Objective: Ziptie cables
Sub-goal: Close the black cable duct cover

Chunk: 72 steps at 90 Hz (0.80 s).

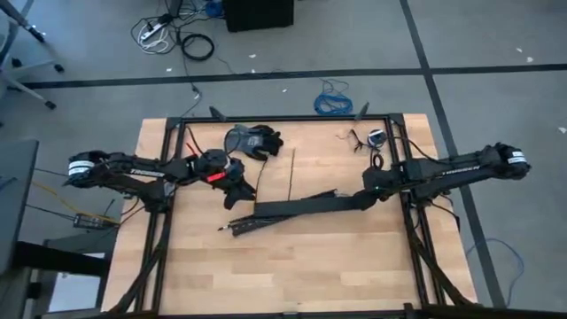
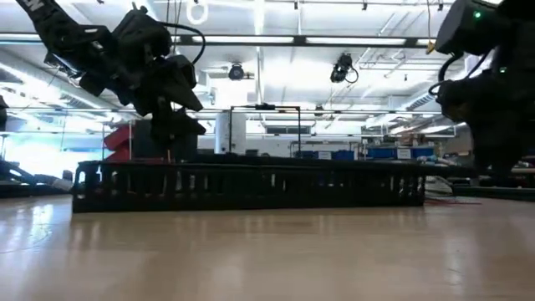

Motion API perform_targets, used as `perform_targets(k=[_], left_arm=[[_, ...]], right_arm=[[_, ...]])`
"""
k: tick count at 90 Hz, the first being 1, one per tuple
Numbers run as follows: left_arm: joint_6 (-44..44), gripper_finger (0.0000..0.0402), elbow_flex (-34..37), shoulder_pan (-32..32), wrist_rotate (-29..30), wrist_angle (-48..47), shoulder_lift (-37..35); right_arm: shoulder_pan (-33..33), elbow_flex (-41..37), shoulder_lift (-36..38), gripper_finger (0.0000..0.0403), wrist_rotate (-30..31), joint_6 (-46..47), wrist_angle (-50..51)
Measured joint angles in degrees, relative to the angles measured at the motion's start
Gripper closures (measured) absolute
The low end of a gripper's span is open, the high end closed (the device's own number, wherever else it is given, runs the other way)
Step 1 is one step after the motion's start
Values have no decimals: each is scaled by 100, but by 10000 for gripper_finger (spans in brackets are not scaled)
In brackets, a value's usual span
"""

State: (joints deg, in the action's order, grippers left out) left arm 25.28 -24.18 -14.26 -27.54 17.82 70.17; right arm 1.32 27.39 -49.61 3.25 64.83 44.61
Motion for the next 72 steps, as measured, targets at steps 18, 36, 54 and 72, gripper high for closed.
perform_targets(k=[18,36,54,72], left_arm=[[-22,214,0,0,-1,-1,0],[-24,214,0,0,-9,-6,0],[-118,214,0,0,-19,-108,0],[-131,214,0,0,-19,-132,0]], right_arm=[[-2,-2,51,209,-151,8,-548],[-2,-2,51,209,-305,160,-541],[0,-2,51,209,-418,407,-410],[4,-159,38,209,-589,615,-807]])
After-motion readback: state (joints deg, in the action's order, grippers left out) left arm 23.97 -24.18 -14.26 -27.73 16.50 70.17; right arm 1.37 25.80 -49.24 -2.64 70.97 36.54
